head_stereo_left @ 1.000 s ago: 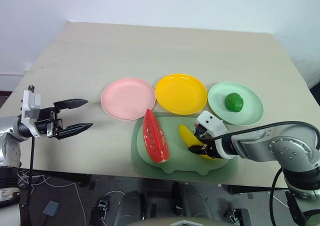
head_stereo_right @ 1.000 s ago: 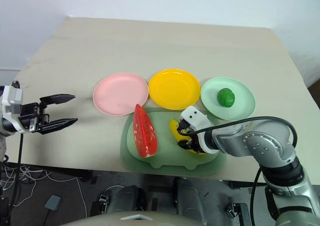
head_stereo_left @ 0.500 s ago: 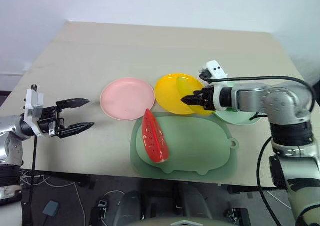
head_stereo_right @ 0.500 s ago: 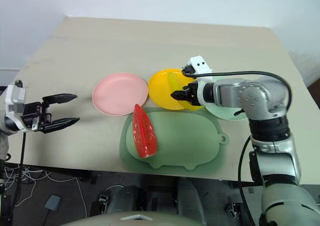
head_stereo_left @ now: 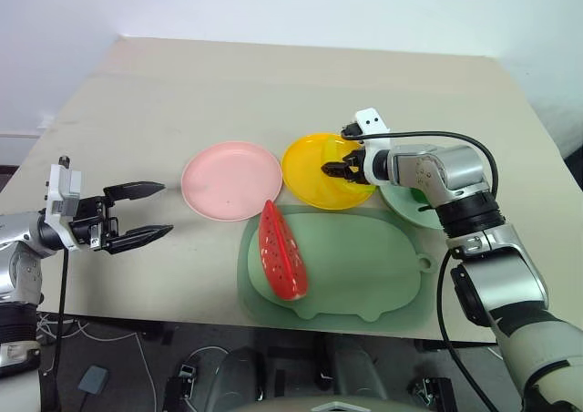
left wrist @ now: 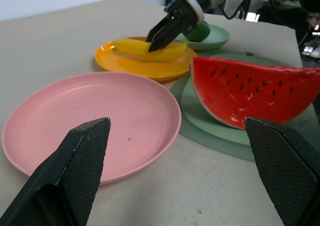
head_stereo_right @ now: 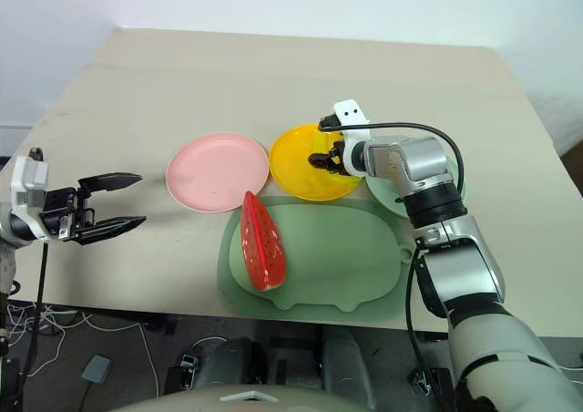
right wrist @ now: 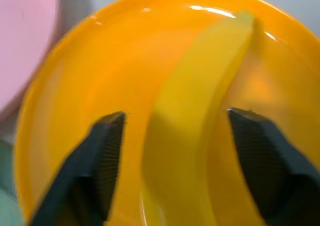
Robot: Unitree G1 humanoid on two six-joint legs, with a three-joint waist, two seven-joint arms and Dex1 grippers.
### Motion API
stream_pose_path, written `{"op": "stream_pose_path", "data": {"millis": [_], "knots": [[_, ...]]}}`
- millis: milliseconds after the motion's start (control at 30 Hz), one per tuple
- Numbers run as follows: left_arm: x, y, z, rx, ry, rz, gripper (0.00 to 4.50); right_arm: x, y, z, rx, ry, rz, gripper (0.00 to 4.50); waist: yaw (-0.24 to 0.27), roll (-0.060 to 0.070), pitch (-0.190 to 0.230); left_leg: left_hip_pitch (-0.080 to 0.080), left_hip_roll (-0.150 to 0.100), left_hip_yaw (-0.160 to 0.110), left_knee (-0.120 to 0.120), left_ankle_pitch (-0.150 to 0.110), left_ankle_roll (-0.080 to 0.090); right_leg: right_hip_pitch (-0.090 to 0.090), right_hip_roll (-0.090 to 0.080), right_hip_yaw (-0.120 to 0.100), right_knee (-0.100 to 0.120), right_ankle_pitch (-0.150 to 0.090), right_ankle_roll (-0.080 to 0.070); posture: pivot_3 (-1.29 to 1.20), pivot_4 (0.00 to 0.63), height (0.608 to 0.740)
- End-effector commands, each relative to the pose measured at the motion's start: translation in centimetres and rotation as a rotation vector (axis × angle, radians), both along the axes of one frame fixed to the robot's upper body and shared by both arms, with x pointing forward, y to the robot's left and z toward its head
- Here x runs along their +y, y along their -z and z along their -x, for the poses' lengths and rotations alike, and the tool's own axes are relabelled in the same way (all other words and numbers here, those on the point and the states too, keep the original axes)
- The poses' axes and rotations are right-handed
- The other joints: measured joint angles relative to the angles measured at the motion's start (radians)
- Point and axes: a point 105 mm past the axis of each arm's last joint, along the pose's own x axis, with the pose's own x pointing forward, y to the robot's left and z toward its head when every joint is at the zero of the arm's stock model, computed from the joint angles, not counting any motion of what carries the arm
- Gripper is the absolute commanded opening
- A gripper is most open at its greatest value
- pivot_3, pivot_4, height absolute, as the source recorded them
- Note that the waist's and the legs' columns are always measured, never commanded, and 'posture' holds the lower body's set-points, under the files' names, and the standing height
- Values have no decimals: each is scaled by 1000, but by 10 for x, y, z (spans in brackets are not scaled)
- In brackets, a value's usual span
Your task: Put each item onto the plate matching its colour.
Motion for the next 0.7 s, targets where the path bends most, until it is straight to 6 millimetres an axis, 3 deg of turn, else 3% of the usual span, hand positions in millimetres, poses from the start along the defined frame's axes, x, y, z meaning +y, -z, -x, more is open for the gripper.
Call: {"op": "stream_pose_path", "data": {"millis": [33,233,333,500,600,700], "knots": [[1,-12,2,-51,-3,-22,4500,-8,-51,2,-157,-48,-61,4483,2,1,0,0,0,0,0,0,0,0,0,0,0,0,0,0,150,739],[-12,-21,0,-59,10,19,4500,-32,-92,39,-303,-214,-176,4483,8,1,0,0,0,-1,0,0,0,1,0,0,0,0,0,0,150,739],[-24,-28,0,-56,27,55,4500,-44,-103,57,-394,-287,-185,4483,7,1,0,0,0,-1,0,0,0,1,0,-1,-1,0,0,0,150,739],[-64,-39,0,14,25,81,4500,-76,-85,94,-380,-450,-58,4483,11,1,0,2,-1,-2,0,0,0,3,-1,0,-2,0,1,0,150,739],[-93,-48,1,171,35,159,4500,-88,-78,95,-347,-439,-22,4483,3,1,0,4,-1,-3,1,-1,1,4,-1,2,-2,1,2,0,150,739],[-118,-55,2,251,32,178,4500,-87,-78,93,-344,-436,-23,4483,1,1,0,6,-1,-3,2,-2,3,5,-1,4,-1,2,3,0,150,739]]}}
